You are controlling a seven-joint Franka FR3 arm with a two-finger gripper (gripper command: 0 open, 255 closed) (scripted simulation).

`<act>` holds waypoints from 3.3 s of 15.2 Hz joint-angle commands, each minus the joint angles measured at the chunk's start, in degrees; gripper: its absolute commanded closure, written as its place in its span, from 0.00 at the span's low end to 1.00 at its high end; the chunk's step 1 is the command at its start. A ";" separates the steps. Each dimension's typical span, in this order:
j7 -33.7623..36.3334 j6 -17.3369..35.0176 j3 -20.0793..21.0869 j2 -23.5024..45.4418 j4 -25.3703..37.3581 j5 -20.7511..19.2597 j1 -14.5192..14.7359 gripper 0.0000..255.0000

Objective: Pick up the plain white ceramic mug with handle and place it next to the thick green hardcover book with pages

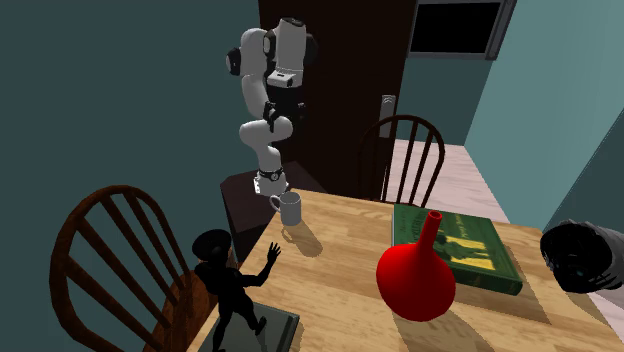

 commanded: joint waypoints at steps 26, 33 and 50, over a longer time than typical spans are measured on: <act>18.05 34.19 -1.08 35.40 -5.00 9.12 -5.01 0.00; 18.02 35.51 -1.04 35.91 -5.80 9.17 -4.97 0.00; 18.22 31.35 -1.07 33.63 -3.92 9.05 -5.01 1.00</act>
